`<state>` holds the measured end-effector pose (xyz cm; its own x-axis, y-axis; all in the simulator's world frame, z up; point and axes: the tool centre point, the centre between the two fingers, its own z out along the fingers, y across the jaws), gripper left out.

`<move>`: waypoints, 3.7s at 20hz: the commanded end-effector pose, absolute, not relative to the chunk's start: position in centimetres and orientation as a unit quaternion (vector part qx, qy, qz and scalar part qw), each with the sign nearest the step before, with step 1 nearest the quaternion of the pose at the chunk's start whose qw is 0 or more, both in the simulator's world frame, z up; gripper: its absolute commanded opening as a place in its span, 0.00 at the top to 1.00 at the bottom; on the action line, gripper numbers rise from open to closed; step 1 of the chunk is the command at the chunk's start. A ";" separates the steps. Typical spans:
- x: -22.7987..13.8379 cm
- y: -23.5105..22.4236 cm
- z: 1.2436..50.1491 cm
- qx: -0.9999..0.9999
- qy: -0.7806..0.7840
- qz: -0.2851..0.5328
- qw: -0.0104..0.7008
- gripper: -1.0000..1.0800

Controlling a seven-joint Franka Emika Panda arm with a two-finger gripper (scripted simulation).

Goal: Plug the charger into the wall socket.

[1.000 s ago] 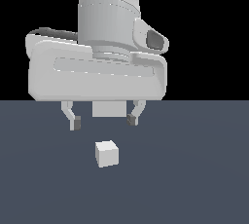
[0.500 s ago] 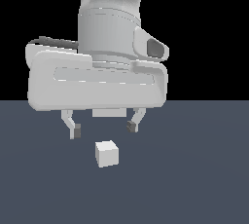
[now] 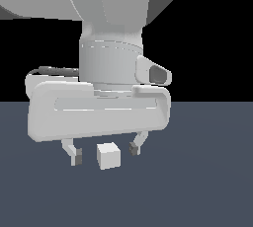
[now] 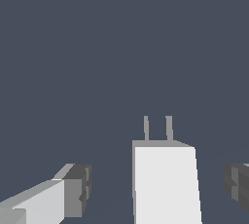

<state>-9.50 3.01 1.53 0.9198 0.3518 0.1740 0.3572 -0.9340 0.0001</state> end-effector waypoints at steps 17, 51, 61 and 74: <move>-9.2 3.1 1.5 -0.981 -0.175 -0.087 0.015 1.00; -1.2 4.7 10.0 -0.996 0.019 -0.088 -0.002 1.00; -0.1 4.6 10.0 -0.996 0.019 -0.088 -0.002 1.00; 3.6 4.4 10.0 -0.996 0.019 -0.088 -0.002 1.00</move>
<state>3.39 4.43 9.98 0.9838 -0.0377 0.1755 -0.0383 -0.9993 -0.0002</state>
